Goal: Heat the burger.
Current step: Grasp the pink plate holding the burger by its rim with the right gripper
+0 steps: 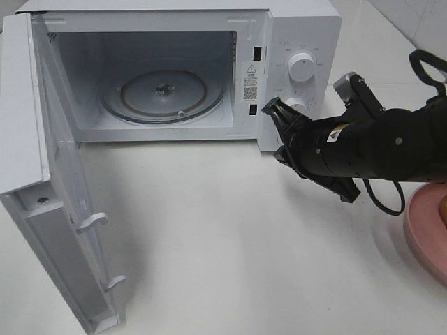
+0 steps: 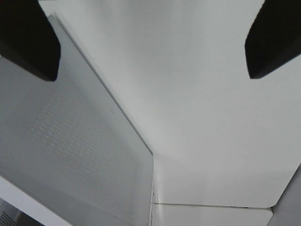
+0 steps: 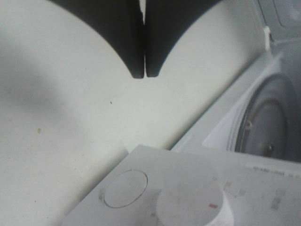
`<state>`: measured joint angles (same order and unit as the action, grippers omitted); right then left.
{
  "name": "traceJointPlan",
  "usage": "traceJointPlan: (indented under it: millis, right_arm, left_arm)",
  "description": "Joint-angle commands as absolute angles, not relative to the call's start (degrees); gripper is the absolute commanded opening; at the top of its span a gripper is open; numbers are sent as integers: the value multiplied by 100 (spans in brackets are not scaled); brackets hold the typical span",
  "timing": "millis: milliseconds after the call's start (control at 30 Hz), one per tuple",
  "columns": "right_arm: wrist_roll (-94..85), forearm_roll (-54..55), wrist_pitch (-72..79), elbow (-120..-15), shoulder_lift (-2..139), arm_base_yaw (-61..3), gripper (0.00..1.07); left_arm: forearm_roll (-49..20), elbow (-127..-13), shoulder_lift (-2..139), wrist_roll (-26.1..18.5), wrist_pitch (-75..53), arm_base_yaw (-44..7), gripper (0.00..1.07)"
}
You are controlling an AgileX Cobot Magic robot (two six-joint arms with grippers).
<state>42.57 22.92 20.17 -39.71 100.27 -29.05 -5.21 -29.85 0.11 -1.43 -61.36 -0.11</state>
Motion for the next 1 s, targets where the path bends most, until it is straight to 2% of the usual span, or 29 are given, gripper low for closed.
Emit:
traceJointPlan:
  millis: [33,400,467,767,800,833,867,900,933,967,1000]
  right_arm:
    - [3220,1977,1220,-3971,9672,-2871,1]
    - [1736,1163,-338,-3971,9110,-2871,3]
    - [1473,561,-1140,-3971,8824,-2871,4]
    - [1478,-630,-2676,-3971,8262,-2871,8]
    - [1478,-751,-2853,-3971,8205,-2871,11]
    - [1478,-968,-3134,-3971,8125,-2848,20]
    - [1478,-968,-3134,-3971,8125,-2848,20]
    - [1478,-1066,-3346,-3971,8062,-2733,36]
    - [1467,-1112,-3438,-3971,8027,-2681,46]
    - [1467,-1112,-3438,-3971,8027,-2681,46]
    - [1450,-1289,-3547,-3971,7998,-2595,65]
  left_arm:
    - [-533,-2974,6,-126,-6142,6,100]
    - [-533,-2974,6,-126,-6142,6,100]
    - [-533,-2974,6,-126,-6142,6,100]
    - [-533,-2974,6,-126,-6142,6,100]
    - [-533,-2974,6,-126,-6142,6,100]
    - [-533,-2974,6,-126,-6142,6,100]
    - [-533,-2974,6,-126,-6142,6,100]
    - [-533,-2974,6,-126,-6142,6,100]
    - [-533,-2974,6,-126,-6142,6,100]
    - [-533,-2974,6,-126,-6142,6,100]
    - [-533,-2974,6,-126,-6142,6,100]
